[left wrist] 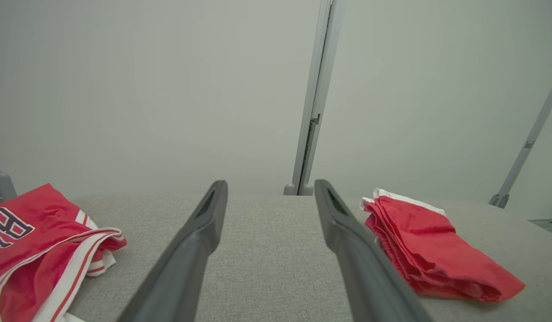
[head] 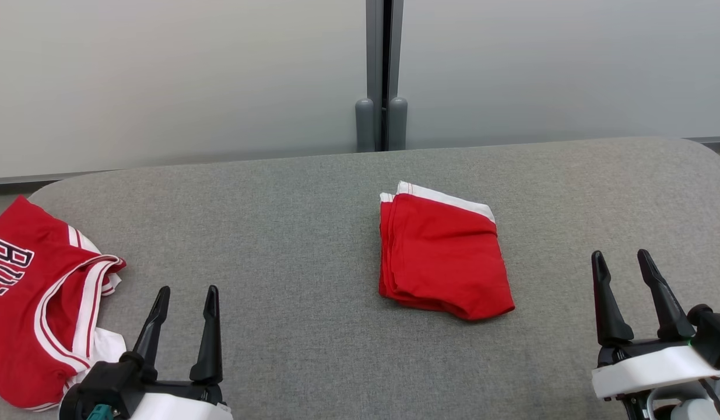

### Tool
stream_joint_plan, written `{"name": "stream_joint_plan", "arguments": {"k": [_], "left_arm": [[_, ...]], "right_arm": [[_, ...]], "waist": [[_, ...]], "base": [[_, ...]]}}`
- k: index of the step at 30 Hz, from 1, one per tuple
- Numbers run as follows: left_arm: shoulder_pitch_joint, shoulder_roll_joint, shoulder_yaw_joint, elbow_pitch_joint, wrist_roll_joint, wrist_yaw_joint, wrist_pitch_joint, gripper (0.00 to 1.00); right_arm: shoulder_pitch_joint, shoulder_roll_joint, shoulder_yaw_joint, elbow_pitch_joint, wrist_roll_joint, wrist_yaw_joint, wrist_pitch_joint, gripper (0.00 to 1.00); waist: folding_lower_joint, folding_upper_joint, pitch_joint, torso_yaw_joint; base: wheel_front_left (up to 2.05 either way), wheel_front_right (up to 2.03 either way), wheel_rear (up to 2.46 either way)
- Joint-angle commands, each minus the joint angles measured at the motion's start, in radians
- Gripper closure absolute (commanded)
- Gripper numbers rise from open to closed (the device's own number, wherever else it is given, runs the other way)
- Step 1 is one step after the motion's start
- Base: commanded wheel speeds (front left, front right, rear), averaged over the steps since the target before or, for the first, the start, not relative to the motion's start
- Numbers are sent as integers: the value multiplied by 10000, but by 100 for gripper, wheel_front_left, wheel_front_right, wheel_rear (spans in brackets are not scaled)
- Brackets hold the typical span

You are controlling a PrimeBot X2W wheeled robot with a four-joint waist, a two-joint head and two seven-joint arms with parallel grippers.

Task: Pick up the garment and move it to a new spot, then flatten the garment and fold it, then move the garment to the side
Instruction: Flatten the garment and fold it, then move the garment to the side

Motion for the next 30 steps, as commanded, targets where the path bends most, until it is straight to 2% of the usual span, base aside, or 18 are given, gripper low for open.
{"name": "stream_joint_plan", "arguments": {"k": [1, 10, 16, 22, 25, 26, 28, 30], "left_arm": [[-27, 19, 63, 1, 70, -55, 1, 0], [-101, -143, 94, 72, 308, -181, 0, 0], [-339, -123, -15, 60, 746, -125, 0, 0], [-754, -131, -89, -25, 990, -158, 1, 0], [-985, -153, -149, -19, 1074, -176, 1, 0], [-985, -153, -149, -19, 1074, -176, 1, 0], [-1185, -178, -227, 24, 1117, -193, 1, 0], [-1289, -201, -271, 52, 1126, -205, 1, 0]], "right_arm": [[11, -41, 9, 50, -52, 3, -45, 0], [-171, -28, -57, 420, 32, 3, -45, 0], [-850, 85, -175, 1034, 244, 3, 528, 0], [-1933, -37, -194, 2035, 138, 3, 2208, 0], [-2535, -117, -143, 2758, 470, 5, 3408, 0], [-2535, -117, -143, 2758, 470, 5, 3408, 0], [-3114, -223, -107, 3388, 964, 3, 4502, 0], [-3428, -330, -65, 3760, 1237, 3, 5054, 0]], "waist": [[0, -1, 8, 3], [0, -1, 81, 59], [0, -1, 370, 356], [0, -1, 924, 925], [0, -1, 1222, 1234], [0, -1, 1222, 1234], [0, -1, 1465, 1533], [0, -1, 1615, 1711]], "base": [[0, 0, 0], [0, 0, 0], [0, 0, 0], [0, 0, 0], [0, 0, 0], [0, 0, 0], [0, 0, 0], [0, 0, 0]]}}
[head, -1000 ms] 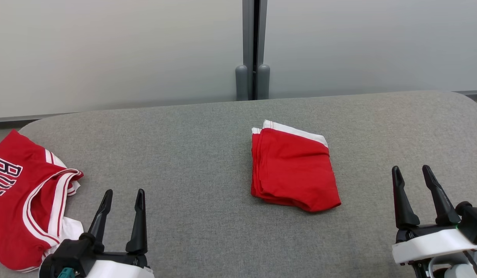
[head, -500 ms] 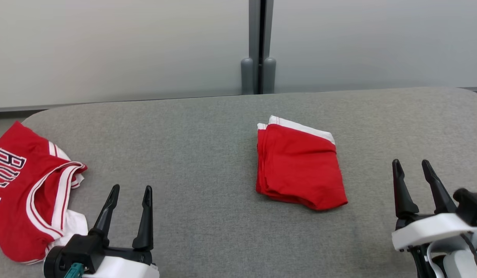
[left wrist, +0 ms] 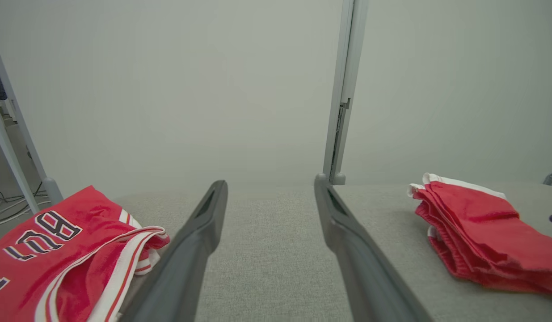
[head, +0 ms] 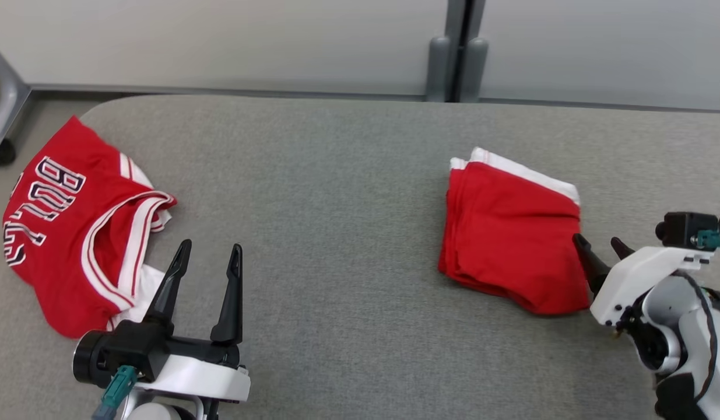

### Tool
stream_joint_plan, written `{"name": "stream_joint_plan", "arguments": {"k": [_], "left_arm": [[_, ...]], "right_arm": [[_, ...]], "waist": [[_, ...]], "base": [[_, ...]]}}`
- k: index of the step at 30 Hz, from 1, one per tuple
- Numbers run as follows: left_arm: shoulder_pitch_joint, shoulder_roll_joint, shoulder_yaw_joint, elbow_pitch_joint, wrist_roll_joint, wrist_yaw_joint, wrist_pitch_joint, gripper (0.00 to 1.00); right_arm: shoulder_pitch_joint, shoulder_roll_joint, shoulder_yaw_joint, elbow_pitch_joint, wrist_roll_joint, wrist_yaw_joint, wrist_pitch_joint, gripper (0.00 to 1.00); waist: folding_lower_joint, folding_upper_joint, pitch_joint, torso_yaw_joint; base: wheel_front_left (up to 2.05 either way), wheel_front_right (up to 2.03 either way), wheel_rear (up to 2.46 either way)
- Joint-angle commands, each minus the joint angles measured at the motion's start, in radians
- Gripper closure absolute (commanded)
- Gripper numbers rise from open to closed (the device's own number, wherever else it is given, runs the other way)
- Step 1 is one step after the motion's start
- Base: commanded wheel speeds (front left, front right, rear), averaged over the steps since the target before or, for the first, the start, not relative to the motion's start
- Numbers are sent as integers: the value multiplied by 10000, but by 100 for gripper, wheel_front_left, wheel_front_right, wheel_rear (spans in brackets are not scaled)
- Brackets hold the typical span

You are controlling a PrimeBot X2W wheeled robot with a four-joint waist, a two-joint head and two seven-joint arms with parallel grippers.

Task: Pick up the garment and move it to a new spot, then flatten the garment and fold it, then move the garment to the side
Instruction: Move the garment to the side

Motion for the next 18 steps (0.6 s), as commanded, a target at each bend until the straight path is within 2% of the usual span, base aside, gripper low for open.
{"name": "stream_joint_plan", "arguments": {"k": [1, 8, 14, 15, 17, 18], "left_arm": [[-199, -7, -10, 14, 37, -31, 1, 0], [-412, -50, -66, 102, -20, -55, 0, 0], [-478, -85, -84, 176, -41, -73, 1, 0], [-466, -85, -84, 187, -28, -64, 0, 0], [-421, -92, -106, 206, 12, -70, 1, 0], [-397, -95, -123, 217, 18, -87, 2, 0]], "right_arm": [[-120, -120, -20, 88, 67, 3, 95, 0], [-1059, -280, -120, 1452, 815, 5, 1885, 0], [-1349, -294, 113, 2013, 1373, 3, 2282, 0], [-1380, -295, 183, 2034, 1442, 3, 2231, 24], [-1425, -337, 297, 1975, 1548, 5, 1973, 100], [-1428, -380, 373, 1962, 1580, 5, 1859, 100]], "waist": [[0, 0, 251, 259], [0, 0, 581, 653], [0, 0, 663, 791], [0, 0, 647, 785], [0, 0, 562, 721], [0, 0, 506, 666]], "base": [[0, 0, 0], [0, 0, 0], [0, 0, 0], [0, 0, 0], [0, 0, 0], [0, 0, 0]]}}
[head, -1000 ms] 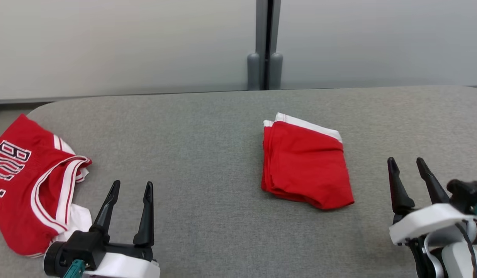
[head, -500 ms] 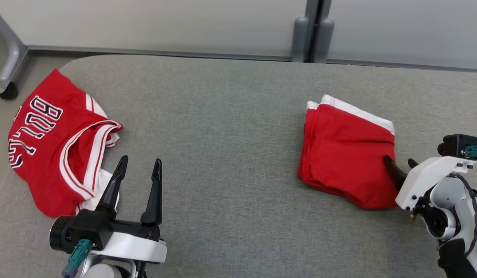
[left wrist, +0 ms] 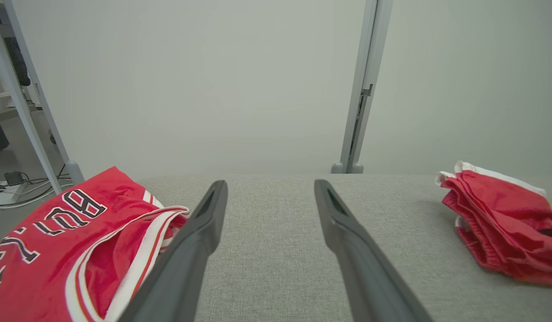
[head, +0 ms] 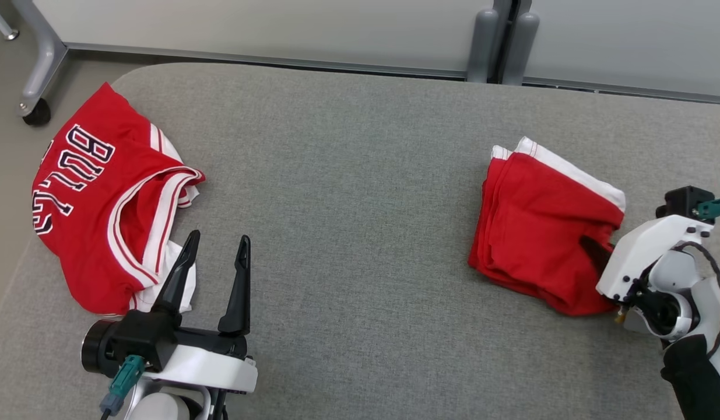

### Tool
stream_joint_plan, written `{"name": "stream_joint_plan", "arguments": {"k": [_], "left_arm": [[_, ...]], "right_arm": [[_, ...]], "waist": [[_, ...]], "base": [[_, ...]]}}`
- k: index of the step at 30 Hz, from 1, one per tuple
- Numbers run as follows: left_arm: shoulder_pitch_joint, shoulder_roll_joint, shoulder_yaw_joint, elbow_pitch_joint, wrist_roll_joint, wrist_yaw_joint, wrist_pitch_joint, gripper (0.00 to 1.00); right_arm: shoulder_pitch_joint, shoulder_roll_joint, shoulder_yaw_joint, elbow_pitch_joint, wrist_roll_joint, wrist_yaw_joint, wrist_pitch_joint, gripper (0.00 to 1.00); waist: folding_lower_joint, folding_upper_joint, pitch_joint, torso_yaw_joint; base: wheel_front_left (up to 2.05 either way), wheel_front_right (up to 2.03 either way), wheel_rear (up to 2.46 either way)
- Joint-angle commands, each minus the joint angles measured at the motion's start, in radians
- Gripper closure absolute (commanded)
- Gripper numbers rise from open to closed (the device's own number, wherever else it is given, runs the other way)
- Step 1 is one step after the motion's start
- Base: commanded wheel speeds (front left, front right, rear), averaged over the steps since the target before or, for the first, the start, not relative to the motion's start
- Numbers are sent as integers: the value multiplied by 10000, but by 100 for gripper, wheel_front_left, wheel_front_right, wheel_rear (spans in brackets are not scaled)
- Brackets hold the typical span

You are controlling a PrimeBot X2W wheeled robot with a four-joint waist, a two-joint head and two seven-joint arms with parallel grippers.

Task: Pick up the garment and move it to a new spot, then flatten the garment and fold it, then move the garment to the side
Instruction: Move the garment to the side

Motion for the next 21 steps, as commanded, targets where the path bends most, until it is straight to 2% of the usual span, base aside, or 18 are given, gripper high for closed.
{"name": "stream_joint_plan", "arguments": {"k": [1, 6, 12, 18, 21], "left_arm": [[-44, 38, -15, 40, 37, -71, -2, 0], [131, 44, -116, 8, 137, -144, -2, 0], [265, 63, -324, 3, 162, -270, 0, 0], [120, 76, -649, -3, 137, -370, 23, 0], [-4, 99, -736, -46, 154, -386, 53, 0]], "right_arm": [[86, -69, 173, 28, 95, 7, -188, 100], [172, -245, 584, -97, 272, 5, -735, 100], [371, -543, 1203, -383, 524, 7, -1047, 100], [177, -1157, 1770, -689, 727, 7, -997, 100], [-38, -1497, 1977, -792, 698, 5, -1073, 100]], "waist": [[0, 0, -149, -155], [0, 0, -574, -701], [0, 0, -932, -1769], [0, 0, -757, -2713], [0, 0, -581, -2933]], "base": [[0, 0, 0], [0, 0, 0], [0, 0, 0], [0, 0, 0], [0, 0, 0]]}}
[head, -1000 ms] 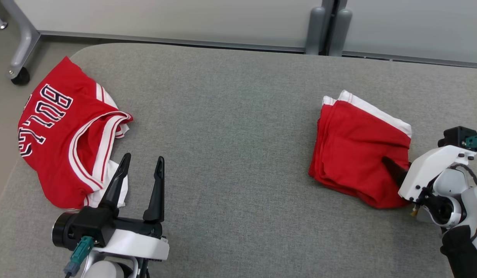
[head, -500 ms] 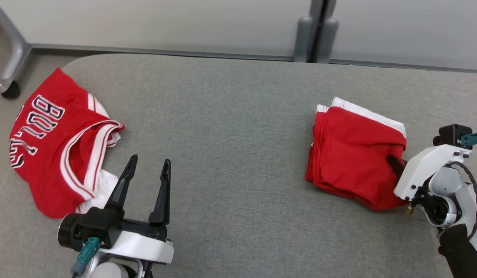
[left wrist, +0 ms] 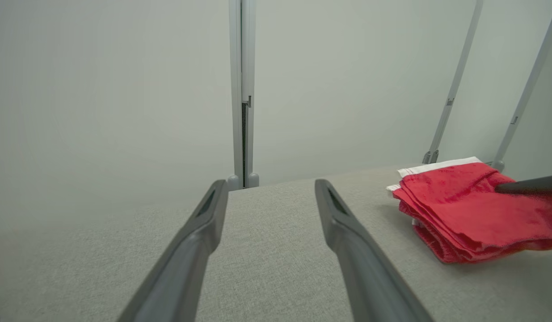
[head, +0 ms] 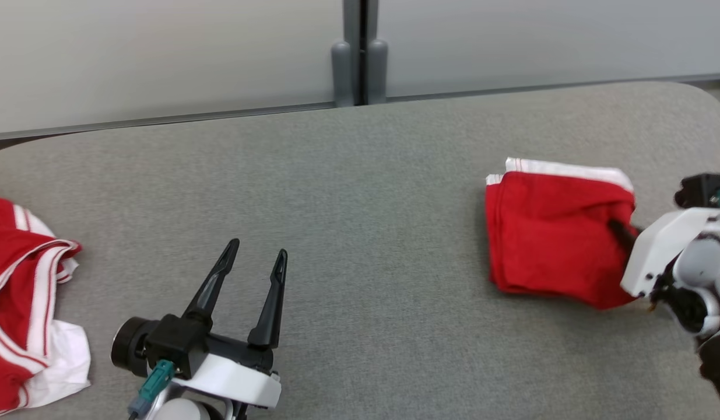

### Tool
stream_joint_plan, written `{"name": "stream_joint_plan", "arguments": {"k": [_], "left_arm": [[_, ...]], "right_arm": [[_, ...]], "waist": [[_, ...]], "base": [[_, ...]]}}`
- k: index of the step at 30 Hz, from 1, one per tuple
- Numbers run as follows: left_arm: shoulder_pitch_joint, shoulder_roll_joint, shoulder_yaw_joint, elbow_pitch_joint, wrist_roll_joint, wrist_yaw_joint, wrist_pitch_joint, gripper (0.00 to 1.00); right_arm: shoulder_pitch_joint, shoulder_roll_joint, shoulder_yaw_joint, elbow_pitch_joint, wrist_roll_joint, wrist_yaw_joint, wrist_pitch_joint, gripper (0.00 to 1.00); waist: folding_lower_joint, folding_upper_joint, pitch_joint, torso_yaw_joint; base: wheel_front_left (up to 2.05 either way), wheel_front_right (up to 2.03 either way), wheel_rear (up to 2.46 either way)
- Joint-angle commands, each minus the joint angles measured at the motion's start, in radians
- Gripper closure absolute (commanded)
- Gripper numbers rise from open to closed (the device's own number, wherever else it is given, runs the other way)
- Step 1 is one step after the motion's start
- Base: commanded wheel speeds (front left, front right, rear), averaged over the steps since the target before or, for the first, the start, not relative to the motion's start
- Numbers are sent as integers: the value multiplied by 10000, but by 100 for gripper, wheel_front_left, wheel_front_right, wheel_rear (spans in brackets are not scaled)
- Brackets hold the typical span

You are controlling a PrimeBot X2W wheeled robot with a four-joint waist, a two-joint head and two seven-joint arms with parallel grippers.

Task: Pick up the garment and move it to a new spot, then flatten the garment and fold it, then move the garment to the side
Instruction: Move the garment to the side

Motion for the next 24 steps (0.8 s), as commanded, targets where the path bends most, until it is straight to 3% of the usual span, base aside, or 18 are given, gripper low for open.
{"name": "stream_joint_plan", "arguments": {"k": [1, 8, 16, 24], "left_arm": [[-213, 105, 12, -41, 21, -25, 6, 0], [-799, 313, -177, -348, 101, -97, 267, 0], [-1349, 608, -218, -792, 182, -152, 516, 0], [-1570, 718, -241, -976, 169, -78, 568, 0]], "right_arm": [[-250, -210, 51, -75, 50, 3, -131, 100], [-1534, -1062, 746, 209, -7, 5, -486, 100], [-3355, -2142, 1402, 1156, -674, 2, -86, 100], [-4762, -2575, 1706, 1902, -1700, 2, 111, 100]], "waist": [[0, -1, 293, -366], [0, -1, 1487, -562], [0, -1, 2874, -389], [0, -1, 3402, -382]], "base": [[0, 0, 0], [0, 0, 0], [0, 0, 0], [0, 0, 0]]}}
